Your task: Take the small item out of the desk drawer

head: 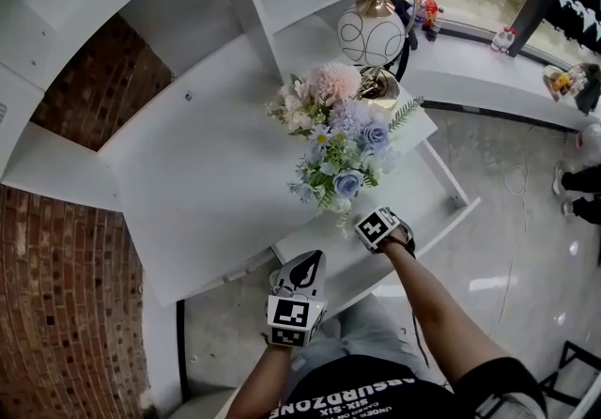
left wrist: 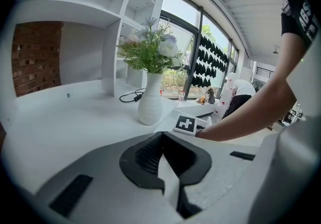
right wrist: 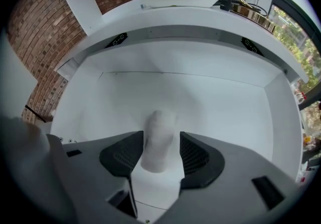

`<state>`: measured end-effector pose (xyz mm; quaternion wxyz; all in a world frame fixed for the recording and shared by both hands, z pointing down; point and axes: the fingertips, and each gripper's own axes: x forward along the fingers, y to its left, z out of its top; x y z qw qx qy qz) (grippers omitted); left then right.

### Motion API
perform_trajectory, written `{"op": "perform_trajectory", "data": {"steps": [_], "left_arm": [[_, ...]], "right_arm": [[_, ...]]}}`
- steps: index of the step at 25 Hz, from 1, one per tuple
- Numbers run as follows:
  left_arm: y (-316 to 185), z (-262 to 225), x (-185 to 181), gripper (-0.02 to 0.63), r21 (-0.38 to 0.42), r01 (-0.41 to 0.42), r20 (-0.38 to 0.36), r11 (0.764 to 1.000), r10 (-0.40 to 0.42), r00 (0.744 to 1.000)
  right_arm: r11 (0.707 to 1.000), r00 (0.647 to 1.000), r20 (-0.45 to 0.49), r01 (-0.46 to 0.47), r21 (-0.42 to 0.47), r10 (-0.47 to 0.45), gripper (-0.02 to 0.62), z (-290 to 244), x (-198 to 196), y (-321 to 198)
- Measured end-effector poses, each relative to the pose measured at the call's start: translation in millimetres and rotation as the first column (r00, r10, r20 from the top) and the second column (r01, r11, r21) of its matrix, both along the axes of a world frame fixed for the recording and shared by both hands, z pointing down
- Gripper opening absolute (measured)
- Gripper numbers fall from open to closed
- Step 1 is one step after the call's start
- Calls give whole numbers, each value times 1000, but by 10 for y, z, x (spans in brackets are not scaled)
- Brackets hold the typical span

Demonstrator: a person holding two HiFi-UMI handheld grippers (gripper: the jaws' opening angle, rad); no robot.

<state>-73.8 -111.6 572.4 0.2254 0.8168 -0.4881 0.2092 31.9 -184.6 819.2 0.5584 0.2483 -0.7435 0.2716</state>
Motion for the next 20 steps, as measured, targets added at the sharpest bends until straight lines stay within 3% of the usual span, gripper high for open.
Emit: {"op": "perform_trajectory", "data": {"steps": [3,5,20], "left_arm": [[31,18,-11,3,-2,12,1,1000,-12,1000],[51,19,-27,3,-1,19,3,1000,-19,1000],[153,-34,-115,3,-16,31,9,999,-31,999]], "right_arm": [[1000,1000,6,-1,4,0,200,15,-12,7],[1000,1000,11,0,7,0,143,9,-24,18],[1000,1000,14,0,1,0,137,-199,-18,139]]}}
